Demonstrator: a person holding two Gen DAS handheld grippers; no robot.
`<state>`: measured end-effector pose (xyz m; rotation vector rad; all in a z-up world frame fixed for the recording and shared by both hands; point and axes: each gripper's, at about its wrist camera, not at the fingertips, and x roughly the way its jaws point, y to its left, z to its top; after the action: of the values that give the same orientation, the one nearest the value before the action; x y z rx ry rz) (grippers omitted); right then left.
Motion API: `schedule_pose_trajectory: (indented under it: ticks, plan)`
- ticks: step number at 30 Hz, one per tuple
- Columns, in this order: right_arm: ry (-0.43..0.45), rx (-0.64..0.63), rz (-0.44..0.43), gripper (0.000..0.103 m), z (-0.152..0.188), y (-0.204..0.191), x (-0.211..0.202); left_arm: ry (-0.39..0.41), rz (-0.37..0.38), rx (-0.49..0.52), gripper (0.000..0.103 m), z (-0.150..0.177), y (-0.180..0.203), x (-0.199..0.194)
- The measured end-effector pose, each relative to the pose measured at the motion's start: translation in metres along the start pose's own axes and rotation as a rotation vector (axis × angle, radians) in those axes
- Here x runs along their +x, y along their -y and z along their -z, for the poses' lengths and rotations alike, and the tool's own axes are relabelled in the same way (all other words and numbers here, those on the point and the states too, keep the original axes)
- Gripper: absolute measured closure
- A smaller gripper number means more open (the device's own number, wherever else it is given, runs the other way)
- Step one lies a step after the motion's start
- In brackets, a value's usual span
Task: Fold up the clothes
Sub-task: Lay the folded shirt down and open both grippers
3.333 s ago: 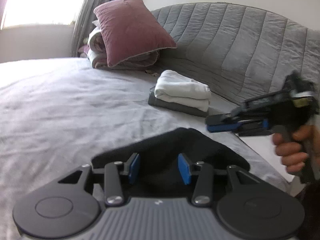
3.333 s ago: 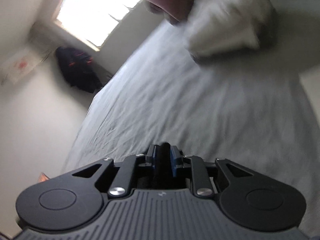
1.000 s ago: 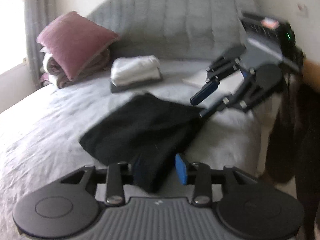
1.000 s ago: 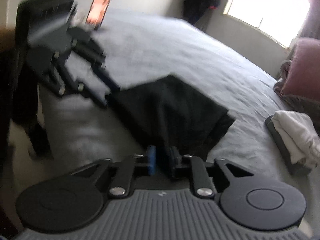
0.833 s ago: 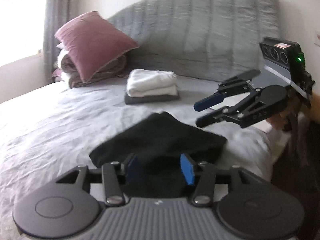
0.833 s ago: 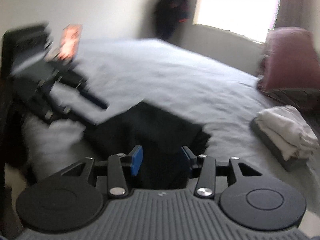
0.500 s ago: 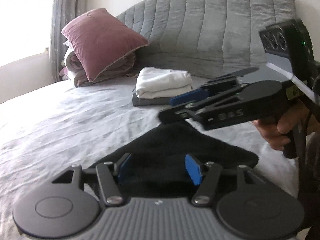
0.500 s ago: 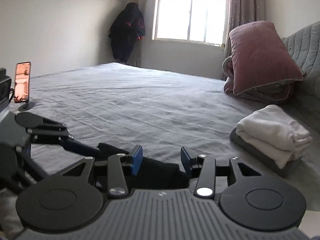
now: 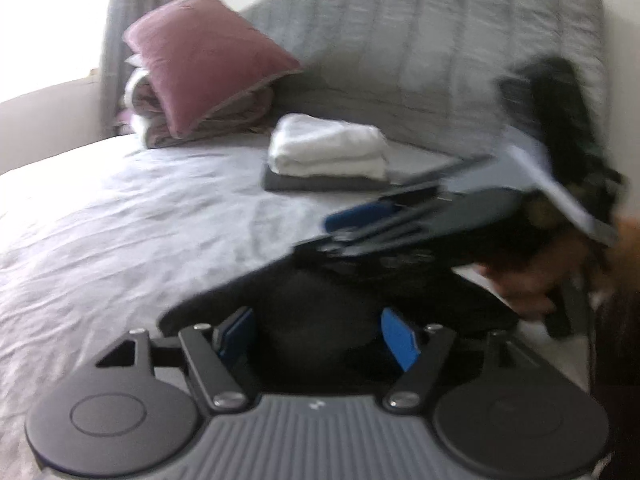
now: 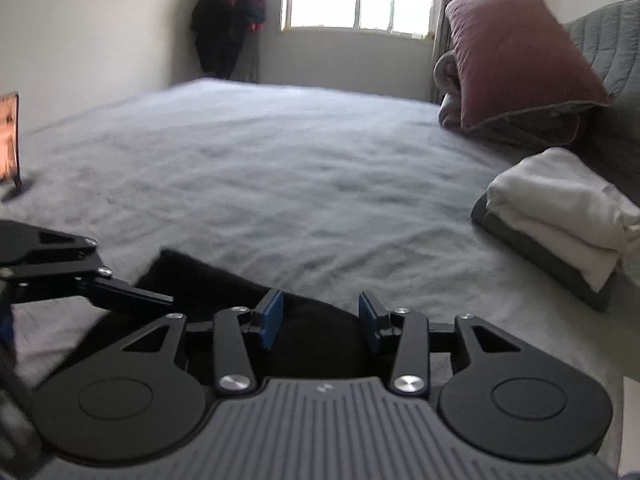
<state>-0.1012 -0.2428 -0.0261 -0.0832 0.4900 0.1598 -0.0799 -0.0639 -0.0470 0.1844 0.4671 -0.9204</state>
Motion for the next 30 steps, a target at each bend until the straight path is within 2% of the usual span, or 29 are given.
schedule_pose_trajectory:
  ticks: [3,8,11,17,25,30]
  plan:
    - [0.012,-0.006,-0.018,0.059,0.001,0.0,-0.005,-0.006,-0.024,-0.035,0.031,0.0,-0.006,0.004]
    - [-0.045,-0.082,0.016,0.055,0.021,-0.004,-0.001,-0.033,-0.018,-0.02,0.029,0.006,-0.004,0.008]
    - [-0.035,-0.051,0.007,0.054,0.023,0.005,-0.01,-0.041,-0.009,-0.014,0.024,0.006,-0.001,0.005]
    - [-0.031,-0.056,0.022,0.051,0.03,0.017,-0.03,-0.072,0.004,0.1,0.022,0.016,0.022,-0.01]
    - [-0.042,-0.107,0.03,0.049,0.046,0.025,-0.055,-0.093,0.039,0.099,0.022,0.03,0.023,-0.035]
    - [-0.068,-0.114,0.079,0.048,0.053,0.037,-0.066,-0.117,0.045,0.139,0.021,0.041,0.028,-0.049]
